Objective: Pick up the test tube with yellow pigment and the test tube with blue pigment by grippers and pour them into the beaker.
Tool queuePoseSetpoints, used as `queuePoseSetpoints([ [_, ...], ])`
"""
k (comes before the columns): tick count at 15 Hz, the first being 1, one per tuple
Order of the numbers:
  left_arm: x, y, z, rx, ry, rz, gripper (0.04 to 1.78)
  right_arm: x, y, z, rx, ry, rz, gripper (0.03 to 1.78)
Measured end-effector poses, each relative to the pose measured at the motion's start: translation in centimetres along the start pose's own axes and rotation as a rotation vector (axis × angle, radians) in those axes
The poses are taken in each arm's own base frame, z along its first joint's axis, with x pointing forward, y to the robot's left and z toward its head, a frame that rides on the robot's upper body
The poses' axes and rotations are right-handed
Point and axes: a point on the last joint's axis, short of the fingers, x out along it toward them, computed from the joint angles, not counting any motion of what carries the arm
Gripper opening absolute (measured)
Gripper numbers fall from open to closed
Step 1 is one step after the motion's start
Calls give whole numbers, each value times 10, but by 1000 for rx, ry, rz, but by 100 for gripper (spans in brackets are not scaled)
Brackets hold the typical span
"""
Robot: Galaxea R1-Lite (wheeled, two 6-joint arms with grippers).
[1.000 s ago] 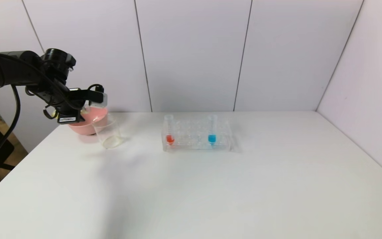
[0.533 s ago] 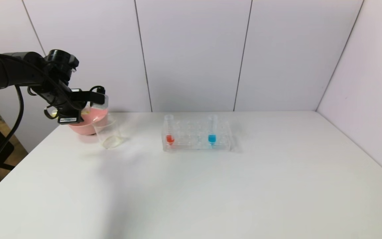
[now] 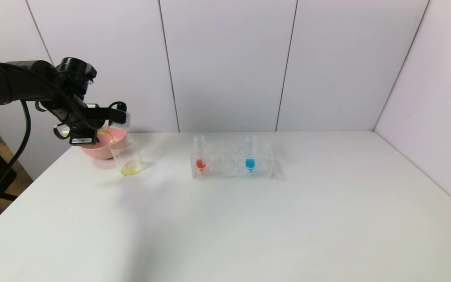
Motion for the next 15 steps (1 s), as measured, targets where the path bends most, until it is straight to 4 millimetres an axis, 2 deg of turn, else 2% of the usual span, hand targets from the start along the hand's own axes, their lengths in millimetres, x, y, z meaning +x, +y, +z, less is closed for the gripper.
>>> queuePoseSetpoints([
  [15,-1,1,5,7,-8,12,55,0,0,0,0,0,0,171],
])
